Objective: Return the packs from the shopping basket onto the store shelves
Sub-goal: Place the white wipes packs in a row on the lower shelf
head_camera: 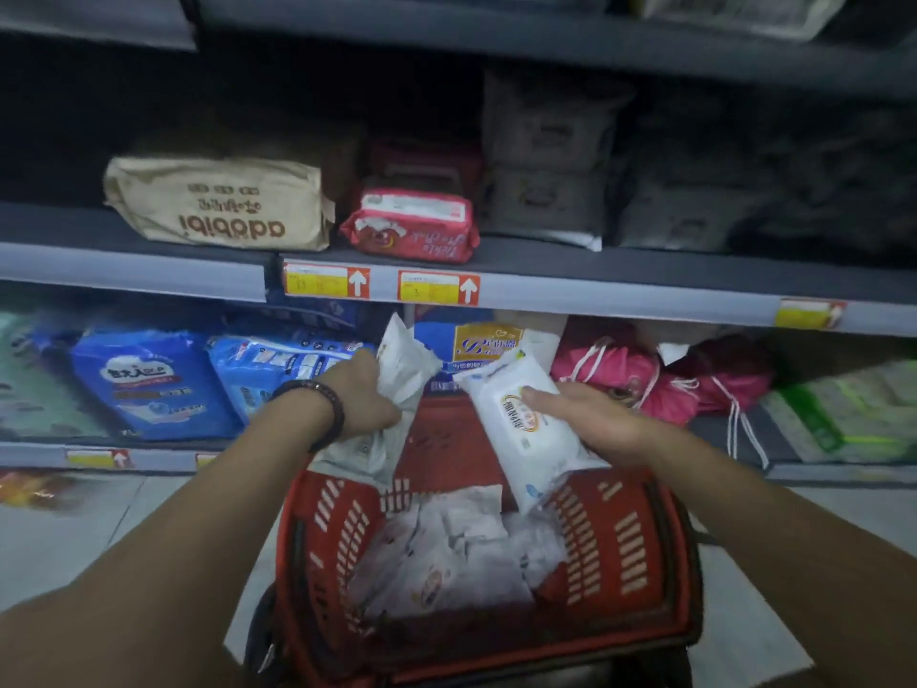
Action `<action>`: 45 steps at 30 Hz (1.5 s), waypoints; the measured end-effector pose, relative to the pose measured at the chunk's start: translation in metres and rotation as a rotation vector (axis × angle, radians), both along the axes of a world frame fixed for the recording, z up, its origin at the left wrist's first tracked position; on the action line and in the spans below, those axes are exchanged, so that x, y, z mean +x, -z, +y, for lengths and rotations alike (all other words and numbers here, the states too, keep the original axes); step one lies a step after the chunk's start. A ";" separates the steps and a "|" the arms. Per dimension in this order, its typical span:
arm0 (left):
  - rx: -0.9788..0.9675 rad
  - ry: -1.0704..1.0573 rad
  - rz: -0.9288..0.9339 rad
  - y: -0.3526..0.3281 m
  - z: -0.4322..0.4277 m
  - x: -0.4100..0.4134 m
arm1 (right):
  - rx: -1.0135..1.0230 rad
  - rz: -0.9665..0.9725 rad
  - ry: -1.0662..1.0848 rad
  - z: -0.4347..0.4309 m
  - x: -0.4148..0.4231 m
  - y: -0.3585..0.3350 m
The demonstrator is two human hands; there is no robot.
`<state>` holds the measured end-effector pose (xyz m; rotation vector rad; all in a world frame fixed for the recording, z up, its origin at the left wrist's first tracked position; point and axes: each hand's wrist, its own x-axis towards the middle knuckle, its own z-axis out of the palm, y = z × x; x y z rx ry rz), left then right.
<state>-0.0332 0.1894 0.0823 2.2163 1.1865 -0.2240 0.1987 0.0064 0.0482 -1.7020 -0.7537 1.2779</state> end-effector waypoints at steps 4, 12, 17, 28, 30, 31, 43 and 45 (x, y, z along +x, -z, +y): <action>-0.166 -0.156 -0.288 0.003 -0.015 0.012 | 0.225 0.195 0.318 -0.033 0.005 -0.012; -0.509 -0.235 -0.724 -0.005 -0.060 0.045 | 0.425 0.152 0.481 -0.038 -0.002 -0.025; -0.666 -0.335 -0.887 -0.007 -0.088 0.066 | 0.483 0.116 0.401 -0.039 -0.011 -0.035; -0.689 -0.344 -1.003 -0.018 -0.087 0.080 | 0.269 -0.839 0.123 -0.061 -0.008 -0.073; -0.654 -0.354 -1.005 -0.018 -0.087 0.080 | 0.239 -0.862 0.075 -0.062 -0.007 -0.077; -0.636 -0.354 -1.002 -0.016 -0.086 0.081 | 0.234 -0.875 0.055 -0.062 -0.006 -0.078; -0.730 -0.501 -1.173 -0.020 -0.063 0.072 | 0.167 -0.993 0.465 -0.046 0.002 -0.078; -0.581 -0.427 -1.190 -0.021 -0.064 0.070 | 0.191 -0.701 0.626 -0.041 0.002 -0.077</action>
